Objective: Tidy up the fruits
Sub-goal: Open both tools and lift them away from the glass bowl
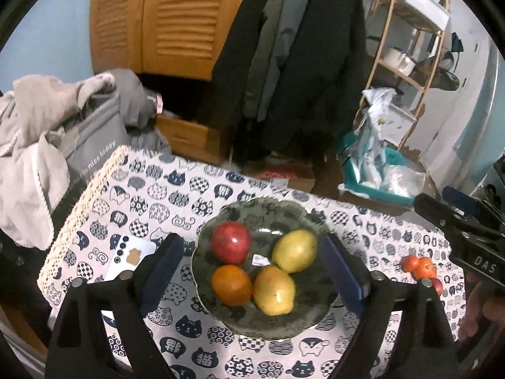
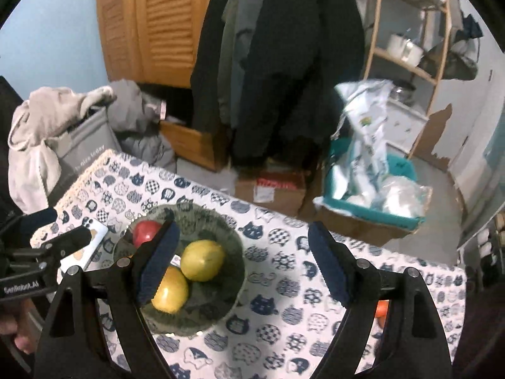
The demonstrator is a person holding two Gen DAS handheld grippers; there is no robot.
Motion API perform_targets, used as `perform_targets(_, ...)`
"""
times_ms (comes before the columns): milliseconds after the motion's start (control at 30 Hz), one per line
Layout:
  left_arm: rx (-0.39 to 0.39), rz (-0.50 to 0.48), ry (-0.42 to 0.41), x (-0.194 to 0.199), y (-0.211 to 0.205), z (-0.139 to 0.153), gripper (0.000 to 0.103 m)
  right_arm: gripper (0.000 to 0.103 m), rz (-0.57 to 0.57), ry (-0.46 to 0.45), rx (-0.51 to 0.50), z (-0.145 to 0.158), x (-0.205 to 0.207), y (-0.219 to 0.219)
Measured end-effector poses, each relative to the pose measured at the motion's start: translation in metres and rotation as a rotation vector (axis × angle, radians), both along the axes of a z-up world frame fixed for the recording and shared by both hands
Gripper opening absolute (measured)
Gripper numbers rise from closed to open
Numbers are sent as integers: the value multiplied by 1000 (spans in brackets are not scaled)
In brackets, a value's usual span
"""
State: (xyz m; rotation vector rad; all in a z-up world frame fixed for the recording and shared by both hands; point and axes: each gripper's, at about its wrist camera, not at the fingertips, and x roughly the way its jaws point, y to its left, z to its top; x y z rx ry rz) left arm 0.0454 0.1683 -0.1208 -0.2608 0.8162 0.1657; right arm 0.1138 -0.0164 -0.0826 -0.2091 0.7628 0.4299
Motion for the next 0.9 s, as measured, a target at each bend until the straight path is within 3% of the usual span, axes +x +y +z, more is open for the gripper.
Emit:
perform_targets(400,67,-62,-119,-23,-43,50,100,82,-41,-128,25,54,-49,-56)
perform_targets(900,115,-121,-228,-37,-95,93,103,83,-124,-237,50,86,-93,-123)
